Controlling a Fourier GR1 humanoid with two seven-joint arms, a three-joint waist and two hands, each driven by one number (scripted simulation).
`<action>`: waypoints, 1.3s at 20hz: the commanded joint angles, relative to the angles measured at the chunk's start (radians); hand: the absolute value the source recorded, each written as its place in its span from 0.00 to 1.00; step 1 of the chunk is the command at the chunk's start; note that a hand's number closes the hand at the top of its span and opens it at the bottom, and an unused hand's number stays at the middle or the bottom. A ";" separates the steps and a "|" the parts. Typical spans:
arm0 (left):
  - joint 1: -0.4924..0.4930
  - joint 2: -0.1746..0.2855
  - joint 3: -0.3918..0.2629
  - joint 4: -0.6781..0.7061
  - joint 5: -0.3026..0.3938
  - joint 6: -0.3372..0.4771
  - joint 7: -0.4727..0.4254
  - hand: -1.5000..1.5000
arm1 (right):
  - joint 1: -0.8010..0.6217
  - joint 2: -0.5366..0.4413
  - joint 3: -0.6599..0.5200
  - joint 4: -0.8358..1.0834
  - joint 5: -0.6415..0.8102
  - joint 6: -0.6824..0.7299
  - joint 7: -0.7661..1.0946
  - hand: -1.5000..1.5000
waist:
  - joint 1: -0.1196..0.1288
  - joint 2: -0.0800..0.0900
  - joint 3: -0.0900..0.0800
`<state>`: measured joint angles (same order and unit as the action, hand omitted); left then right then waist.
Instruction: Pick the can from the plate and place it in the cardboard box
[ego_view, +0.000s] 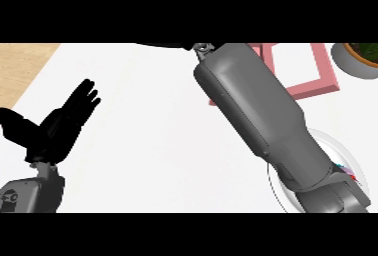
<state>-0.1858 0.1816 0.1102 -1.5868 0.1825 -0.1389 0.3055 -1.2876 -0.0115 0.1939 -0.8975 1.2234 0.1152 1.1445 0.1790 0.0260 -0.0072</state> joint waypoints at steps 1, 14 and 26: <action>0.008 0.010 0.011 -0.019 0.013 -0.004 0.012 0.50 | -0.113 0.011 -0.010 0.108 0.052 -0.068 0.231 1.00 | -0.013 -0.003 0.001; 0.073 0.007 0.052 -0.016 -0.002 0.028 -0.030 0.50 | -0.228 0.011 -0.107 0.380 0.091 -0.130 0.212 1.00 | -0.099 -0.009 0.004; 0.068 0.035 0.078 -0.057 0.031 0.019 0.025 0.50 | -0.162 0.011 -0.122 0.503 0.073 -0.321 0.135 1.00 | -0.105 -0.010 0.006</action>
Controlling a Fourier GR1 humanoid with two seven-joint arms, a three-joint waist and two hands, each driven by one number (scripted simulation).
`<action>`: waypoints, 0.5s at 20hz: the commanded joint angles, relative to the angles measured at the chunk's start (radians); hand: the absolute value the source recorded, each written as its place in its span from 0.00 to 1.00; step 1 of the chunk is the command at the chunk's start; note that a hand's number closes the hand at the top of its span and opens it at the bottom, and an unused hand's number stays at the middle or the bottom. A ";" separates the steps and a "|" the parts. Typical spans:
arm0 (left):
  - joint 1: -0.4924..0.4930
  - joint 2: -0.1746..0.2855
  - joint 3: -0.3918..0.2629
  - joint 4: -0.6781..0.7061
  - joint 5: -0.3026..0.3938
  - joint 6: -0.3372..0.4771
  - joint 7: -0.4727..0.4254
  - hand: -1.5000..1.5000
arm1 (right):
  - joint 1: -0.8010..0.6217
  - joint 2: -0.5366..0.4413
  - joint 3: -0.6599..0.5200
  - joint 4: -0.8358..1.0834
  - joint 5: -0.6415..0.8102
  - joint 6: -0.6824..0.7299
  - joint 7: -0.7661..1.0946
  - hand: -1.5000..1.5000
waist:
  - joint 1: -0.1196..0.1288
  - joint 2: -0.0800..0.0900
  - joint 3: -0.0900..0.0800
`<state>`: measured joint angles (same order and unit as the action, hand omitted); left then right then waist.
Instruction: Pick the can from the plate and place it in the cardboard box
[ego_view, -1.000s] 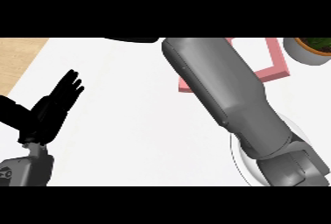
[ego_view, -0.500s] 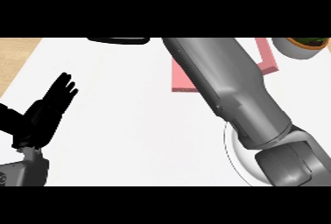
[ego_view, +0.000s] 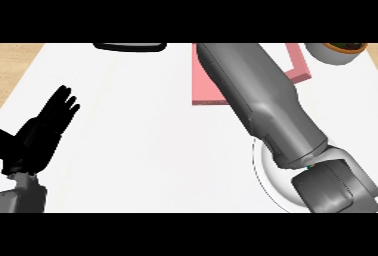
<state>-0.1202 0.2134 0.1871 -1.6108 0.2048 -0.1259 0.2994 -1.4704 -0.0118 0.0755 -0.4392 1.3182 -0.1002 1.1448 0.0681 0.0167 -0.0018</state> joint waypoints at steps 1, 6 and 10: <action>-0.021 -0.010 -0.006 -0.053 0.006 0.035 0.065 0.50 | 0.054 0.011 -0.002 0.025 -0.022 -0.153 0.109 1.00 | -0.006 -0.003 0.001; 0.045 -0.011 -0.011 -0.064 0.000 0.005 0.021 0.50 | 0.141 0.011 -0.130 0.058 -0.100 -0.212 0.044 1.00 | -0.008 0.002 0.002; 0.023 -0.015 -0.008 -0.048 -0.005 0.015 0.011 0.50 | 0.217 0.011 -0.154 0.072 -0.145 -0.283 0.098 0.00 | -0.010 -0.002 0.002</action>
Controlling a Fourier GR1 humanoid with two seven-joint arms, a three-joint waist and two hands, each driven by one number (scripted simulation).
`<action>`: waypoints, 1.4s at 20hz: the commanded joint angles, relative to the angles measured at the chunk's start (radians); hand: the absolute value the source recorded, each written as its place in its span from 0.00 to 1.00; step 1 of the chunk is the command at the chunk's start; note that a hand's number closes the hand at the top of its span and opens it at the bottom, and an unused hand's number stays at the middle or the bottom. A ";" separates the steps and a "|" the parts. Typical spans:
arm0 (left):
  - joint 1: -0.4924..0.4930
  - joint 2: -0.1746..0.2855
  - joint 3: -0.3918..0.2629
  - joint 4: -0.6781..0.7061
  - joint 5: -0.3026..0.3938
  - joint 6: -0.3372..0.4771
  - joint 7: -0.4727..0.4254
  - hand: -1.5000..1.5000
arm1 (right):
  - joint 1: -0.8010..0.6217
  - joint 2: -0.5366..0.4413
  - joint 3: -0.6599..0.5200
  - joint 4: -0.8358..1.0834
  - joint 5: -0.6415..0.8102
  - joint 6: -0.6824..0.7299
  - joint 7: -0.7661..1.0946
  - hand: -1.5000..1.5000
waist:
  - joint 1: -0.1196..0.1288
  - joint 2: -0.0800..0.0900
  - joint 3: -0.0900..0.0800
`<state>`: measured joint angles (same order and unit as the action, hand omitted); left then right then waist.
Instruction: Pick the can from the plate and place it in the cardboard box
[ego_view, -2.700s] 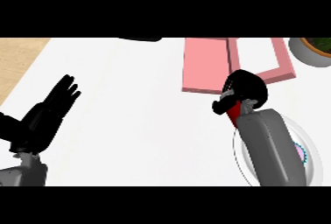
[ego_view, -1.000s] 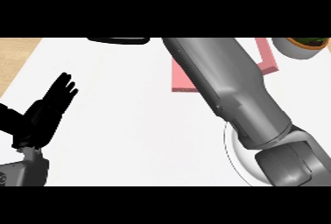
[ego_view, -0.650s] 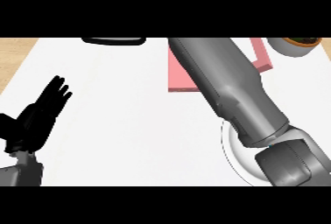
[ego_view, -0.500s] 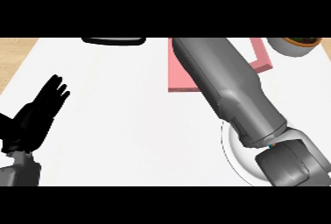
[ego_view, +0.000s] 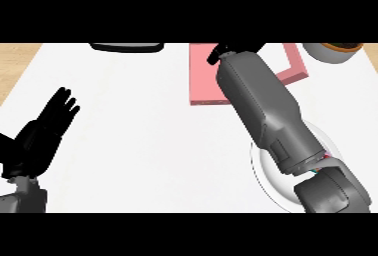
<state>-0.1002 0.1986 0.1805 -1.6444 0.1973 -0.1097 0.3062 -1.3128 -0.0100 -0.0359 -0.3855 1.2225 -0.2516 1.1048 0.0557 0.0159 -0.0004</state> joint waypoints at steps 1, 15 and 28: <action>0.013 -0.002 -0.003 0.003 0.008 -0.015 -0.004 0.50 | 0.037 0.009 -0.058 0.030 -0.062 -0.108 0.097 0.00 | -0.003 -0.001 0.000; 0.022 -0.011 0.011 0.018 -0.024 0.022 -0.026 0.50 | 0.132 0.010 -0.015 -0.177 -0.026 -0.700 0.012 0.00 | -0.048 -0.015 0.000; 0.110 -0.010 0.039 -0.033 0.005 0.009 -0.009 0.50 | 0.449 0.010 0.123 -0.667 -0.006 -0.694 0.109 0.00 | -0.084 -0.038 0.000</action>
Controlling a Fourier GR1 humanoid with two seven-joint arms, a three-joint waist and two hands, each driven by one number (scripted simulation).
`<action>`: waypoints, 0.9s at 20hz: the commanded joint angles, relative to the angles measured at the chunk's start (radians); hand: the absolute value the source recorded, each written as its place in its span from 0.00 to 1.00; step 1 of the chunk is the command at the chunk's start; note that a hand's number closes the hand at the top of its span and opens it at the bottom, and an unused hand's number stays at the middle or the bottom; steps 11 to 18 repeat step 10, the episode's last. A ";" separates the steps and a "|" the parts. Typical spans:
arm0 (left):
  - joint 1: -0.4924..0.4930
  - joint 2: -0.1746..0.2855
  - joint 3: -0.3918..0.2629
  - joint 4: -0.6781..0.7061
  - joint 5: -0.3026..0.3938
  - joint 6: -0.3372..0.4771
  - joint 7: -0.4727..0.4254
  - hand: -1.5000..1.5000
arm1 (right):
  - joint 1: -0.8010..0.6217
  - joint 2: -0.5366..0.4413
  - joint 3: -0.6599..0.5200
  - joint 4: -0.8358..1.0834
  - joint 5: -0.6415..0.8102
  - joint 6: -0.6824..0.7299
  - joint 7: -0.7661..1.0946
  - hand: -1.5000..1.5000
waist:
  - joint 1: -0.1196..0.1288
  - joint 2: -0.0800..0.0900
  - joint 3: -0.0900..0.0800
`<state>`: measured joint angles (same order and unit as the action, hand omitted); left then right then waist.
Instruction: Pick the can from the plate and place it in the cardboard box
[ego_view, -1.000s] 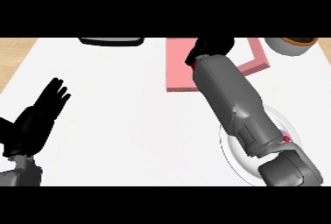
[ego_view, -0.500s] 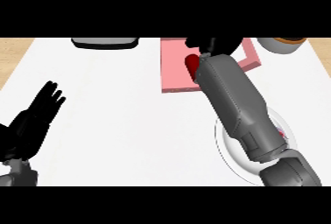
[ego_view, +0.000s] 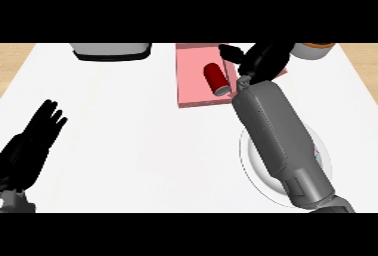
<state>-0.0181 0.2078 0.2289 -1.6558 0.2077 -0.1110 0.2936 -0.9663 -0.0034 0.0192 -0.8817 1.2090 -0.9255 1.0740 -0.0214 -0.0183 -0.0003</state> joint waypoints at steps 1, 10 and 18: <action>-0.030 0.005 0.004 0.022 -0.007 0.011 0.009 0.50 | 0.151 0.003 0.123 -0.221 0.003 0.003 0.165 0.00 | -0.011 -0.001 0.000; 0.008 -0.017 -0.007 -0.007 -0.001 -0.012 -0.028 0.50 | 0.535 0.003 0.199 -0.744 0.137 0.215 0.165 0.00 | 0.006 0.011 0.000; 0.008 -0.017 -0.007 -0.007 -0.001 -0.012 -0.028 0.50 | 0.535 0.003 0.199 -0.744 0.137 0.215 0.165 0.00 | 0.006 0.011 0.000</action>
